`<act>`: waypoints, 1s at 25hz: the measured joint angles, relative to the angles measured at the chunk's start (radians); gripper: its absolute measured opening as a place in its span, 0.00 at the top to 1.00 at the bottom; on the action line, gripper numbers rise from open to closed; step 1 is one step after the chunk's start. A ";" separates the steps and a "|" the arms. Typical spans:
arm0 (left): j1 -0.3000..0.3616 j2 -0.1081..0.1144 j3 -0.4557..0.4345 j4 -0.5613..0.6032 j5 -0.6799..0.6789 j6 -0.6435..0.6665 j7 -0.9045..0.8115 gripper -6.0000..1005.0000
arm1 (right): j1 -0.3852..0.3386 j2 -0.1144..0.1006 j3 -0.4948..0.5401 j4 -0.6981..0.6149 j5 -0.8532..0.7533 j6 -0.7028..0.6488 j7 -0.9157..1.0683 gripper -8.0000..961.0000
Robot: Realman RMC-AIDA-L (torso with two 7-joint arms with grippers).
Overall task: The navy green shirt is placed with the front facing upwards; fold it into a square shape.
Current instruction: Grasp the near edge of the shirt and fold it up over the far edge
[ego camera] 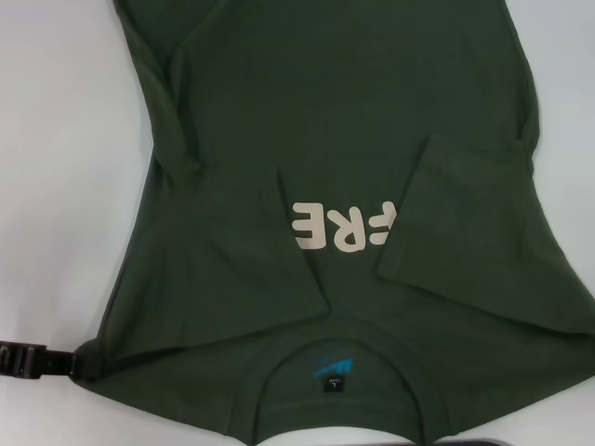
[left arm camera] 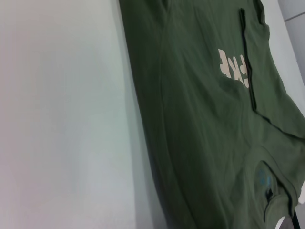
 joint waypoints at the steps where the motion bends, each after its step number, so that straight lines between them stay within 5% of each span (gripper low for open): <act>1: 0.000 0.000 -0.001 0.000 0.000 0.000 0.000 0.93 | 0.001 0.000 0.003 0.000 0.000 -0.002 -0.001 0.94; 10: -0.047 -0.001 -0.024 -0.005 -0.059 0.048 0.032 0.92 | 0.070 -0.016 0.008 -0.005 0.012 -0.018 -0.001 0.94; 25: -0.255 -0.011 -0.041 -0.038 -0.165 -0.015 0.025 0.90 | 0.286 -0.047 -0.031 -0.005 0.004 0.070 0.077 0.94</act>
